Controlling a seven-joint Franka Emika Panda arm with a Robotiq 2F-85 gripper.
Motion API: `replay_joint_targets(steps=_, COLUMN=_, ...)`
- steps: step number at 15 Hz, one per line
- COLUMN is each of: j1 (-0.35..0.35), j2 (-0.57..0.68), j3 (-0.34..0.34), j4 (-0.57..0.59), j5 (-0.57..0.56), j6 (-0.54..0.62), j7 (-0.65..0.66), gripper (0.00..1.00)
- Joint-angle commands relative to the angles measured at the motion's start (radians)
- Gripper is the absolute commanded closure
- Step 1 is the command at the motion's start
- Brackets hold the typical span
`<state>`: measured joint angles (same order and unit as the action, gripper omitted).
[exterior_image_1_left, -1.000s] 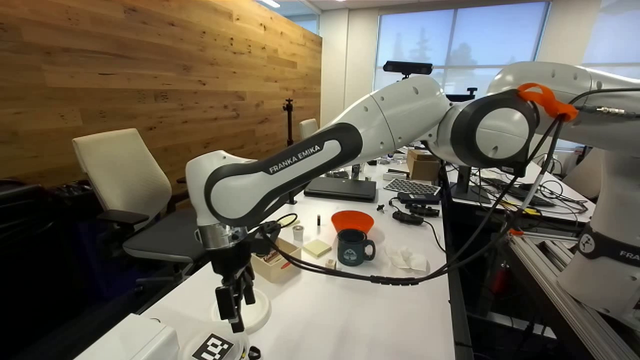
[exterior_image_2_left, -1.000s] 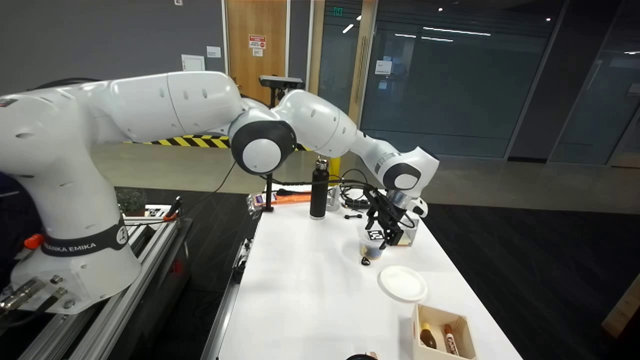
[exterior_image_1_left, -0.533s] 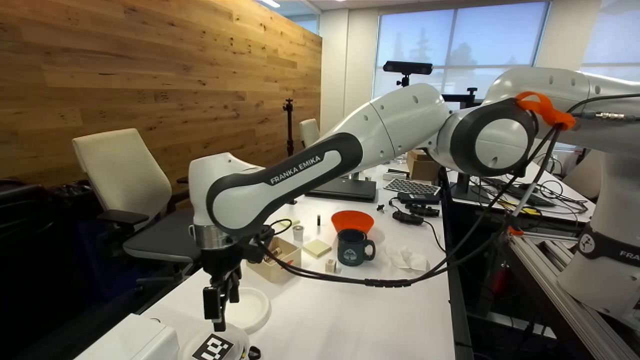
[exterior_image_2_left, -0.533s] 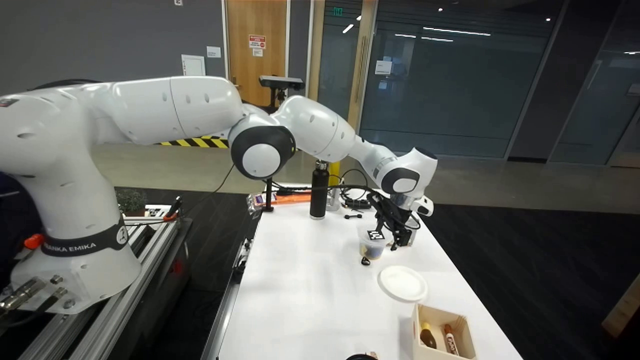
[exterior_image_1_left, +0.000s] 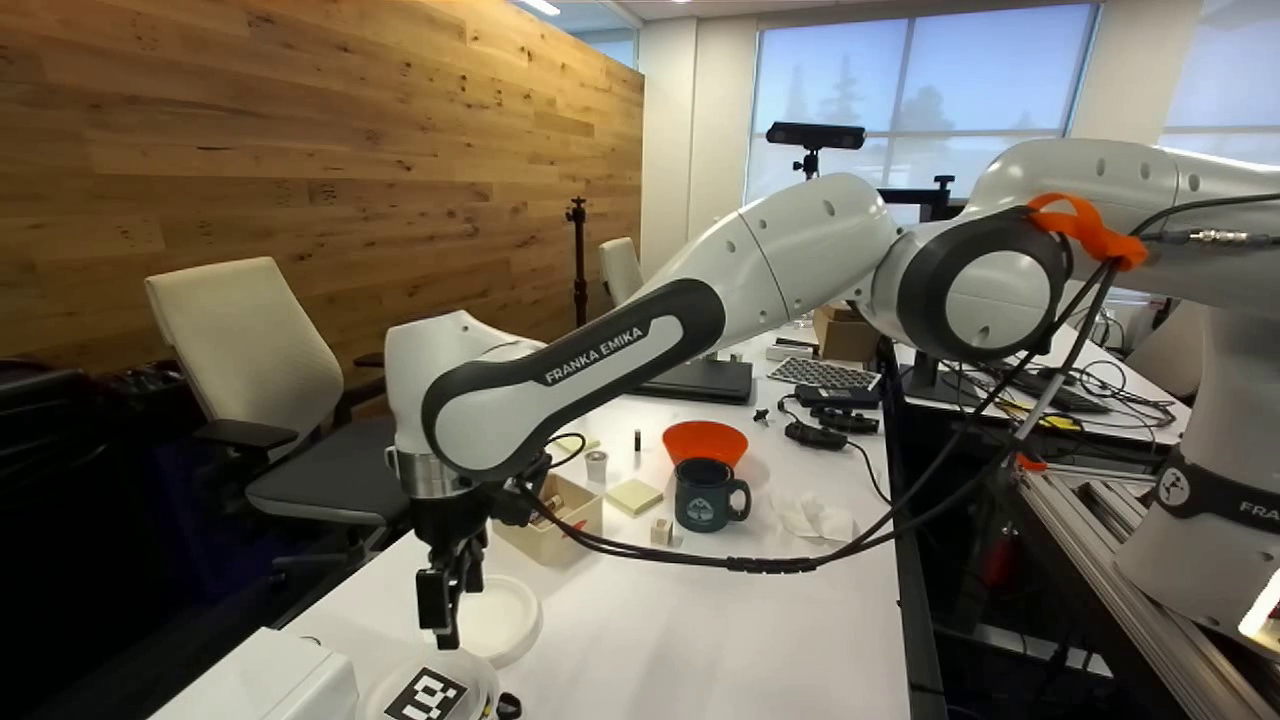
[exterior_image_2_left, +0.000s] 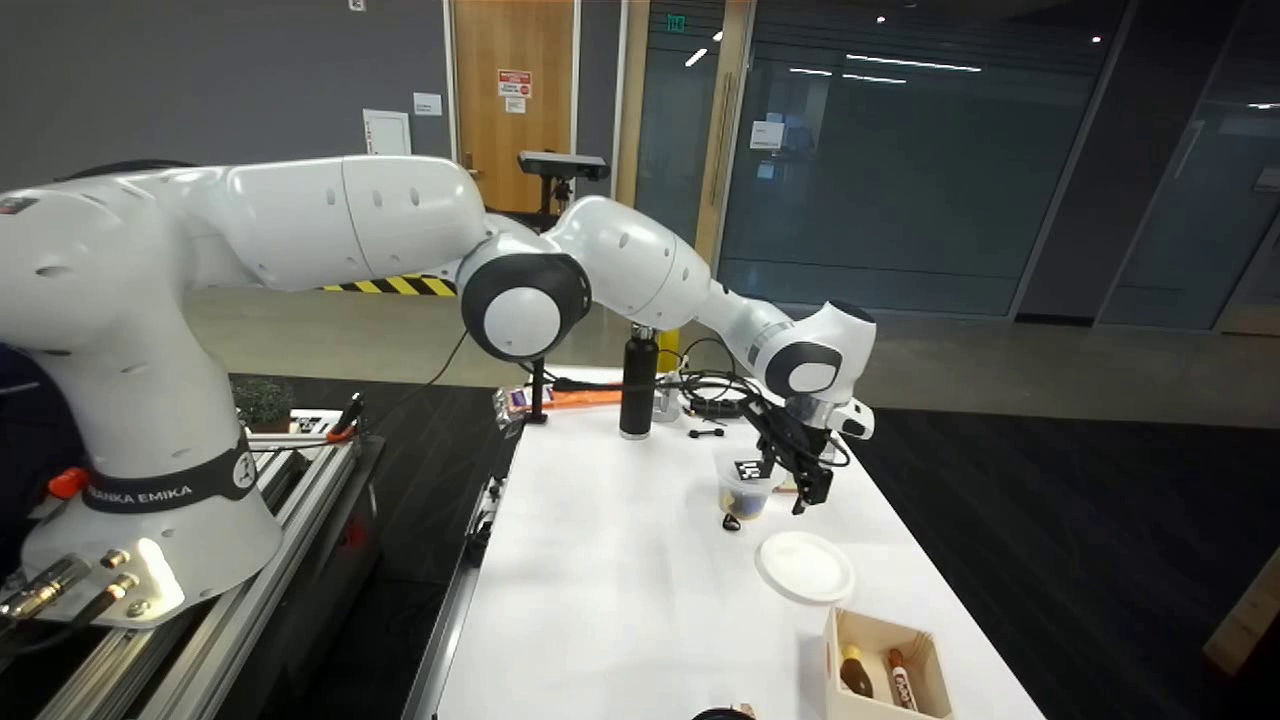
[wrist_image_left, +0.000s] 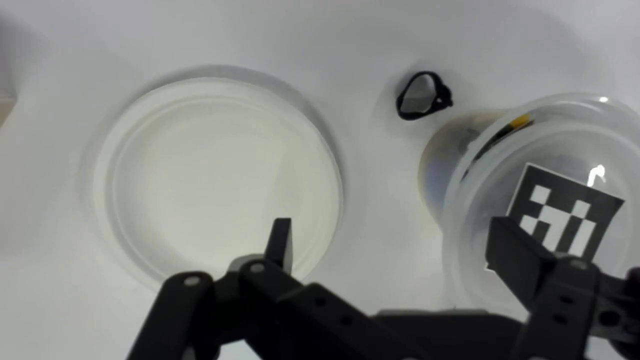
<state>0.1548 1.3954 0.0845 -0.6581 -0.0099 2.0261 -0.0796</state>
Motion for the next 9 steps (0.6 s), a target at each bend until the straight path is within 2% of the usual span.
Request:
replay_joint_targets(steps=1, j1=0.012, j2=-0.022, j3=-0.045, j4=-0.032, j5=-0.037, j6=0.049, j7=0.004, gripper=0.0)
replay_joint_targets(steps=9, j1=0.067, j2=-0.055, j3=-0.071, j4=-0.107, j5=-0.031, j6=0.132, j7=-0.007, gripper=0.0)
